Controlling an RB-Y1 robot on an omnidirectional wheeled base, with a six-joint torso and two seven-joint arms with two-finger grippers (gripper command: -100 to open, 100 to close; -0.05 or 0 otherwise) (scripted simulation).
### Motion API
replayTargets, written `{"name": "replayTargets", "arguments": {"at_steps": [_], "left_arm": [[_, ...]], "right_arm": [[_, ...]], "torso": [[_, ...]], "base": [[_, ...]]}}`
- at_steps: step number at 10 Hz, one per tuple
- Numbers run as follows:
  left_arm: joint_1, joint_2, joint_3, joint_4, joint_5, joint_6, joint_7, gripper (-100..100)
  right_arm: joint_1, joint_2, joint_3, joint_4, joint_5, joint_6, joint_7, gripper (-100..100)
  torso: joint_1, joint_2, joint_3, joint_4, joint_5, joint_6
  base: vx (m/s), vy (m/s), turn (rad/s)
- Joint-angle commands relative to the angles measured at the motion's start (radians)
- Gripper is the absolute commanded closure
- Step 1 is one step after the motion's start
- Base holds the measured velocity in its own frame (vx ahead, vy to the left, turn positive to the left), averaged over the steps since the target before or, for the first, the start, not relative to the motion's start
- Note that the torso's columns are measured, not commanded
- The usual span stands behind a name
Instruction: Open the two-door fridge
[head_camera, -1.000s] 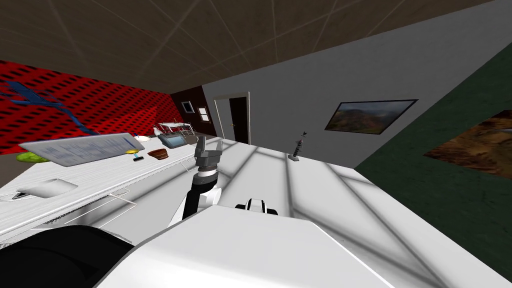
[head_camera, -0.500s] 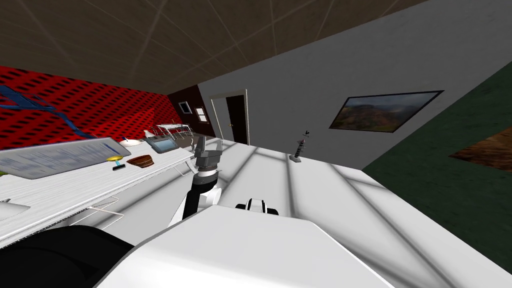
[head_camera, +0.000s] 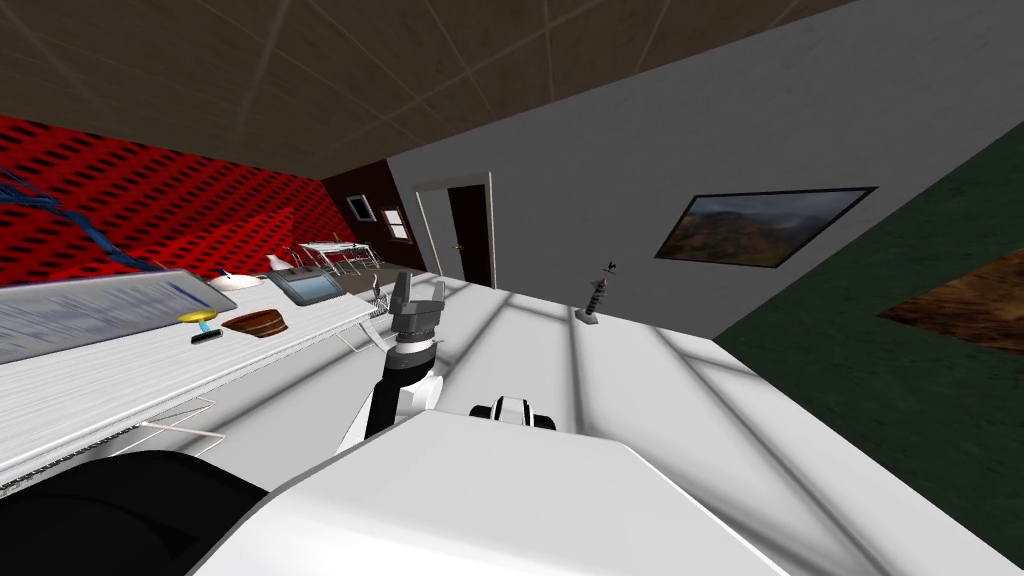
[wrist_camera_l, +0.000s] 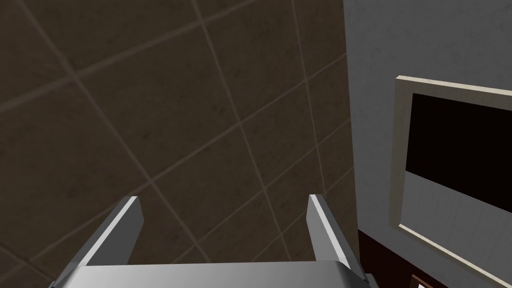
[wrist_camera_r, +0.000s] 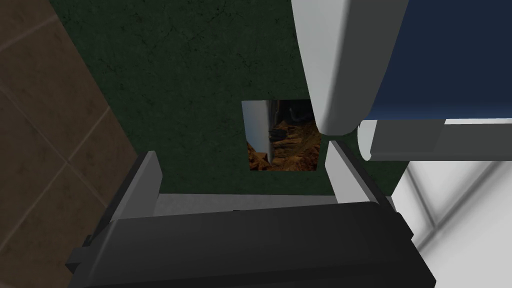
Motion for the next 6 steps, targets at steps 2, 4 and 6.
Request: {"name": "replayTargets", "arguments": {"at_steps": [2,4,6], "left_arm": [[0.000,0.000,0.000,0.000,0.000,0.000,0.000,0],[0.000,0.000,0.000,0.000,0.000,0.000,0.000,0],[0.000,0.000,0.000,0.000,0.000,0.000,0.000,0]], "right_arm": [[0.002,0.000,0.000,0.000,0.000,-0.001,-0.003,0],[0.002,0.000,0.000,0.000,0.000,-0.001,-0.003,0],[0.002,0.000,0.000,0.000,0.000,-0.001,-0.003,0]], "torso": [[0.002,0.001,0.000,0.000,0.001,0.000],[0.001,-0.001,0.000,0.000,0.001,0.000],[0.000,-0.001,-0.001,0.000,0.000,0.000]], "base": [[0.000,0.000,0.000],[0.000,0.000,0.000],[0.000,0.000,0.000]]}}
